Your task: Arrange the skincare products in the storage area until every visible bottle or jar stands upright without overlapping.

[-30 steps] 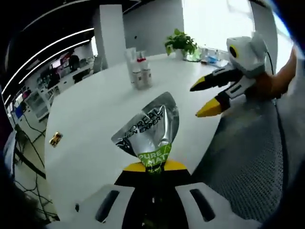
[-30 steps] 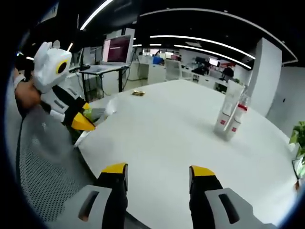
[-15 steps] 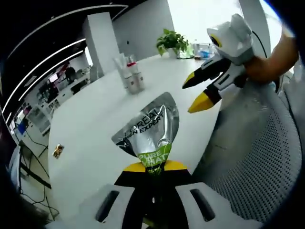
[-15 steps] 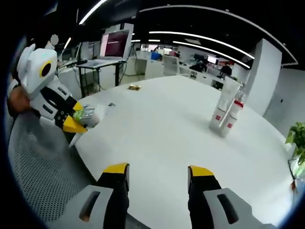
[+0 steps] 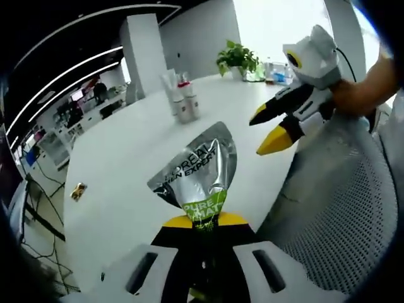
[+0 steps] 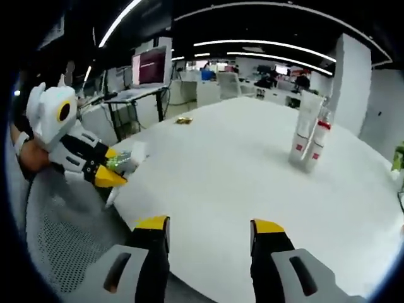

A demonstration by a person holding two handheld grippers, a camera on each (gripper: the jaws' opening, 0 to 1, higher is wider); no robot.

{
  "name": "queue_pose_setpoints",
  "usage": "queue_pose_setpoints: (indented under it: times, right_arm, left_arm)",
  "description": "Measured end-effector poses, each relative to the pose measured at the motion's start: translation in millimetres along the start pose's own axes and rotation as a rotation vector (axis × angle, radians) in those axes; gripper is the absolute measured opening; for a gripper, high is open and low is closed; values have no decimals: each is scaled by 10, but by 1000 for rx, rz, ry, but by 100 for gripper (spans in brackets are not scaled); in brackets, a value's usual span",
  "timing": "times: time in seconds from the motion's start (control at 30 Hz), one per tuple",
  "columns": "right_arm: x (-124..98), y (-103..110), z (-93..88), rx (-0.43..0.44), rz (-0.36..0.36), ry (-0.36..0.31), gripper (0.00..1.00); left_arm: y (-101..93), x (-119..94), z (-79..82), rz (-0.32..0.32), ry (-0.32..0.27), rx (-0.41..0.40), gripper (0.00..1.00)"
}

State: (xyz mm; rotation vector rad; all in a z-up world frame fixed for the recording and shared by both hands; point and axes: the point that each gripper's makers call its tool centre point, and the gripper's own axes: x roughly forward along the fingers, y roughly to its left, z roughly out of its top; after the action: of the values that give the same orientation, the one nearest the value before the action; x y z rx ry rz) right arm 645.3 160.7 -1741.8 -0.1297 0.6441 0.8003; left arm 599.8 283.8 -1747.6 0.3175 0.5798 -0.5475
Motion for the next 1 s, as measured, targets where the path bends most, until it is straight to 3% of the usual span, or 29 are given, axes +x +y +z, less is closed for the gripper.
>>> queue_pose_setpoints:
  times: [0.1,0.23,0.3,0.33,0.37,0.57,0.63,0.8,0.9,1.0]
  right_arm:
    - [-34,69,126,100,64,-36,49]
    - [-57,235,241,233,158,-65,49]
    - [-54,307,349,294,190,-118,49]
    - [-47,431,407,394,260,-137,49]
    - [-39,468,433,446,278,-147,49]
    - [61,687,344,511,351,-105,51]
    - [97,750,302,499,364,-77,47]
    - [163,855,371,605,413,-81,39]
    - [210,945,379,616,433,-76,29]
    - [238,976,382,584,427,-76,11]
  left_arm:
    - [-27,-8,16,-6,-12,14,9]
    - [-57,-37,112,-23,-55,-41,10]
    - [-56,-37,118,-22,-63,-40,10]
    - [-59,-28,111,-24,-62,-44,10]
    - [-57,-28,108,-24,-60,-49,10]
    - [-118,-35,167,-41,-93,-44,10]
    - [-153,-27,165,-51,-93,-29,10]
    - [-167,-27,156,-54,-87,-4,11]
    - [-206,-24,154,-59,-87,28,11]
    - [-291,-19,157,-77,-91,89,12]
